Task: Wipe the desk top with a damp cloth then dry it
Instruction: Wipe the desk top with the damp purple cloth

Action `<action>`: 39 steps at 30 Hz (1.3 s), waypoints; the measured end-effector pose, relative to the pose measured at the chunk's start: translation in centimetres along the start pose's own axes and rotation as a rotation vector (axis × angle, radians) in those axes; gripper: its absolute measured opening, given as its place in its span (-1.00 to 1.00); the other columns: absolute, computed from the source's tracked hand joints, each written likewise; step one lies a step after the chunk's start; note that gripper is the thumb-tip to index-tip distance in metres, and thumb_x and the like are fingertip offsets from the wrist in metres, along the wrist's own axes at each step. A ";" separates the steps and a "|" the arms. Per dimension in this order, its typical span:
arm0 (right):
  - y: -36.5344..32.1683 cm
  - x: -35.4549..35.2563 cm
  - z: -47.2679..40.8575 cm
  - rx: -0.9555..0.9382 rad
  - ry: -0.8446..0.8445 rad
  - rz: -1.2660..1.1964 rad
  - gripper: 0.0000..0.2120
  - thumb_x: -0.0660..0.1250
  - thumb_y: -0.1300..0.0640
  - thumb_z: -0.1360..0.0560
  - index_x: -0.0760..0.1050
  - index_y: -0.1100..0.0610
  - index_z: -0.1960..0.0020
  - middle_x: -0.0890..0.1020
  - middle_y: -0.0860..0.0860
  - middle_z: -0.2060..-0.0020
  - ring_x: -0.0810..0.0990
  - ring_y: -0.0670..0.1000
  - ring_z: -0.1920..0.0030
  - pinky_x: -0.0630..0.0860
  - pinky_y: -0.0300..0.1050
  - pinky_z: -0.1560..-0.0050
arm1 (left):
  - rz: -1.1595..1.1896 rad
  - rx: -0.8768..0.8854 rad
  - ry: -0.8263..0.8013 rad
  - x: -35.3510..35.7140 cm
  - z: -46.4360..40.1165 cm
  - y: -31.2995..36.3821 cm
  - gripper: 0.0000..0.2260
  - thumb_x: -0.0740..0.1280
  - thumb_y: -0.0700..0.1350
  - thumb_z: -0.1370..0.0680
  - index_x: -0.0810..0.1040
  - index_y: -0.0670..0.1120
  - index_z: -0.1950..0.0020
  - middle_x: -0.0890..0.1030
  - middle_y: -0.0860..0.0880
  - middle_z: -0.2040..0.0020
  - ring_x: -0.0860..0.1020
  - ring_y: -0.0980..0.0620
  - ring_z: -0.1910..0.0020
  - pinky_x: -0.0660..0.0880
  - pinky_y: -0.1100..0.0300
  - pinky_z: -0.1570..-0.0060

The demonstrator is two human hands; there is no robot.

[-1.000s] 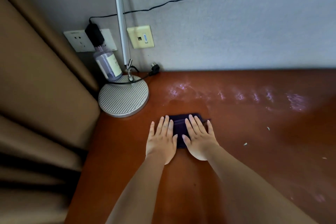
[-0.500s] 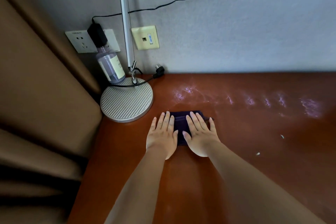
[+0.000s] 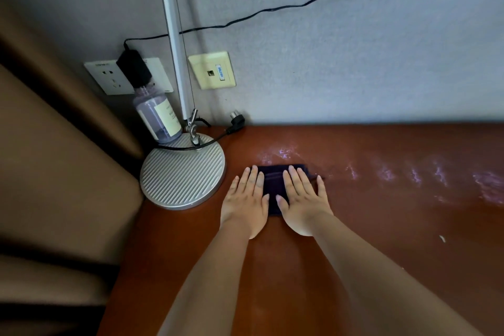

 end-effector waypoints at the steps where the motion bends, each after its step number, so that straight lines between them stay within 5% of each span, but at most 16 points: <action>1: -0.2 0.3 0.6 0.002 -0.003 0.001 -0.42 -0.25 -0.13 -0.64 -0.38 0.09 -0.52 -0.35 -0.03 -0.51 -0.38 -0.06 -0.50 -0.36 0.14 -0.47 | -0.008 -0.003 -0.006 0.1 0.6 0.1 -0.50 -0.20 0.03 -0.68 -0.27 -0.12 -0.56 -0.28 -0.06 -0.57 -0.30 0.03 -0.53 -0.26 0.07 -0.51; 15: -2.7 4.0 8.8 0.030 -0.015 -0.012 -0.42 -0.26 -0.13 -0.64 -0.39 0.10 -0.52 -0.35 -0.02 -0.52 -0.37 -0.05 -0.50 -0.33 0.12 -0.48 | -0.104 0.043 -0.036 2.1 9.0 0.7 -0.50 -0.25 0.06 -0.67 -0.32 -0.13 -0.54 -0.31 -0.08 -0.56 -0.31 -0.01 -0.53 -0.30 0.05 -0.50; 20: -2.4 3.1 6.5 0.015 0.008 0.003 -0.31 -0.47 -0.23 -0.48 -0.40 0.08 -0.52 -0.34 -0.03 -0.52 -0.37 -0.05 -0.50 -0.35 0.13 -0.46 | -0.125 0.043 -0.032 1.6 6.9 -0.1 -0.50 -0.25 0.06 -0.67 -0.32 -0.13 -0.53 -0.31 -0.08 -0.56 -0.32 -0.01 -0.53 -0.30 0.03 -0.50; 24: -1.9 1.5 2.8 0.003 0.033 -0.015 -0.42 -0.24 -0.14 -0.64 -0.37 0.07 -0.53 -0.33 -0.04 -0.52 -0.37 -0.06 -0.50 -0.35 0.13 -0.47 | -0.134 0.013 -0.022 0.7 3.0 -0.7 -0.50 -0.26 0.05 -0.67 -0.33 -0.15 -0.53 -0.30 -0.10 -0.56 -0.31 -0.02 -0.53 -0.28 0.04 -0.51; 39: -1.4 0.0 -0.5 0.008 0.019 -0.020 -0.43 -0.24 -0.13 -0.64 -0.36 0.07 -0.53 -0.33 -0.05 -0.52 -0.37 -0.06 -0.50 -0.37 0.14 -0.45 | -0.132 -0.038 -0.022 -0.4 0.0 -1.0 -0.50 -0.24 0.03 -0.68 -0.27 -0.15 -0.55 -0.25 -0.10 -0.58 -0.26 -0.01 -0.55 -0.26 0.05 -0.51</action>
Point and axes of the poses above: each hand's wrist, its own z-axis away from the middle knuckle, its own x-axis out of the palm, y = z × x, the point moved 4 cm from there along -z, towards the middle knuckle
